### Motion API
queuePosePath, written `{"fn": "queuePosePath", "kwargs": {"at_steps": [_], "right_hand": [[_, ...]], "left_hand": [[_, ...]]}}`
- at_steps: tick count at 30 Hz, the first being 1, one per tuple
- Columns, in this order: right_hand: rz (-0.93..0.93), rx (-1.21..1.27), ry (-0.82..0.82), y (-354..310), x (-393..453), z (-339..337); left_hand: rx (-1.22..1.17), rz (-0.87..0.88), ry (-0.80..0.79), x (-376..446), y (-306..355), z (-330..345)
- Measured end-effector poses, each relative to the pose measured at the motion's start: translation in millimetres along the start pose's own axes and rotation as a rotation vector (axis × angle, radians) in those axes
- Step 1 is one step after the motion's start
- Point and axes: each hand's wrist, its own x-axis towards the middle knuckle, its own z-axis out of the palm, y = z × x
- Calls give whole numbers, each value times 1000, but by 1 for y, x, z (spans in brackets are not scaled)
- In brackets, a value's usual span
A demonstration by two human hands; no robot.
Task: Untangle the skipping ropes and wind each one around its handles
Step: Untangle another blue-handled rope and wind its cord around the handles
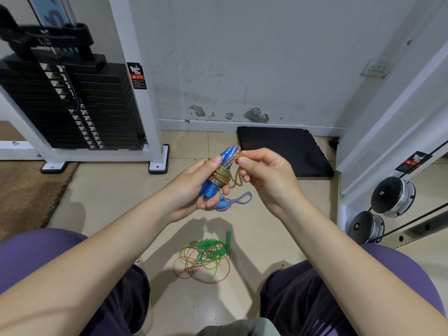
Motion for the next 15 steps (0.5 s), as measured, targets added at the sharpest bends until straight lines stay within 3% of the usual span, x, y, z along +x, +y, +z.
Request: {"fn": "queuePosePath", "kwargs": {"at_steps": [15], "right_hand": [[-61, -202, -9, 0, -1, -1]], "left_hand": [[129, -10, 34, 1, 3, 3]]}}
